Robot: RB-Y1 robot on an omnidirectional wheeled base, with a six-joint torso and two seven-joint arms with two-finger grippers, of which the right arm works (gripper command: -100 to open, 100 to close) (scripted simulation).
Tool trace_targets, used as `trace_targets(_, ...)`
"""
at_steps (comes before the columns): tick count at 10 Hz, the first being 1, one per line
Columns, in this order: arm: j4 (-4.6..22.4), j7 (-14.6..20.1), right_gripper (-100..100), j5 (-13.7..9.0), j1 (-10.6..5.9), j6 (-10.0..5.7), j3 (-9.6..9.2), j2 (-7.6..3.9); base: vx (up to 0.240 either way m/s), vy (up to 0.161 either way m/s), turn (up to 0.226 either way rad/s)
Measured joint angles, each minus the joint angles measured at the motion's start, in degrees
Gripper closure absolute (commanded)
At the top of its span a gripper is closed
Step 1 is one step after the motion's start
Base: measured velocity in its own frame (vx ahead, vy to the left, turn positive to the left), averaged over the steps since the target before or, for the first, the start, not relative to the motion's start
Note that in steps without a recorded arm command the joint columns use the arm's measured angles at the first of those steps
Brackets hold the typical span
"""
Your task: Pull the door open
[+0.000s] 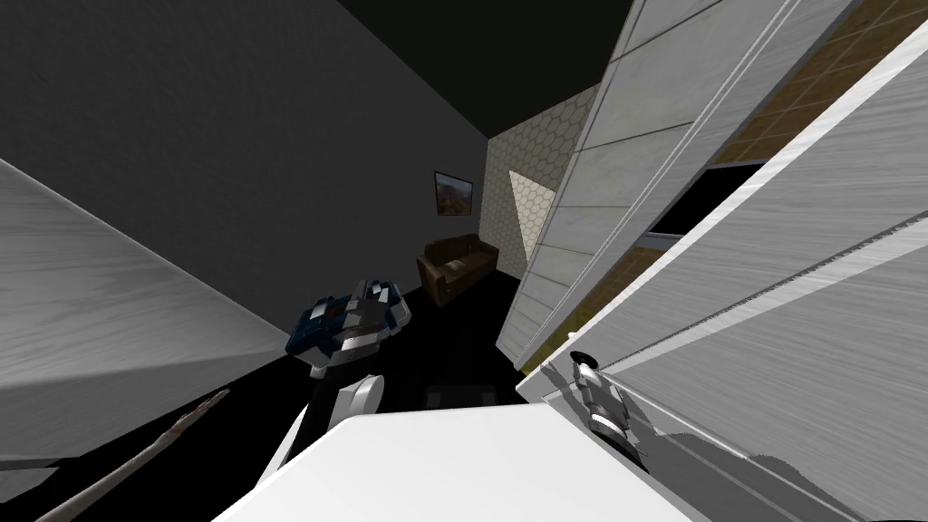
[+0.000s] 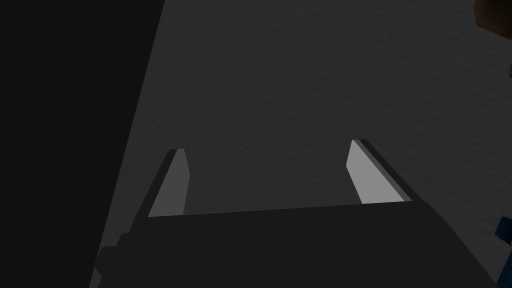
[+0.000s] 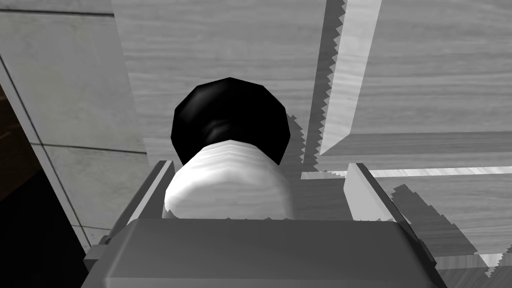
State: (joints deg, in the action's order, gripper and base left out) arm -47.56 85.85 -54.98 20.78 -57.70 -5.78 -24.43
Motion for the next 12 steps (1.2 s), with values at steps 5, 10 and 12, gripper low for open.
trace_targets(5, 1.0, 0.1, 100, 0.2, -0.86, -0.41, -0.15, 0.13, -0.038, -0.001, 0.010)
trace_targets(10, 0.3, -0.4, 100, 0.1, -0.65, 0.18, -0.20, 0.32, -0.031, 0.010, 0.005)
trace_targets(12, 0.1, 0.3, 100, 0.3, -0.37, -0.26, -0.36, 0.07, -0.079, 0.012, 0.026)
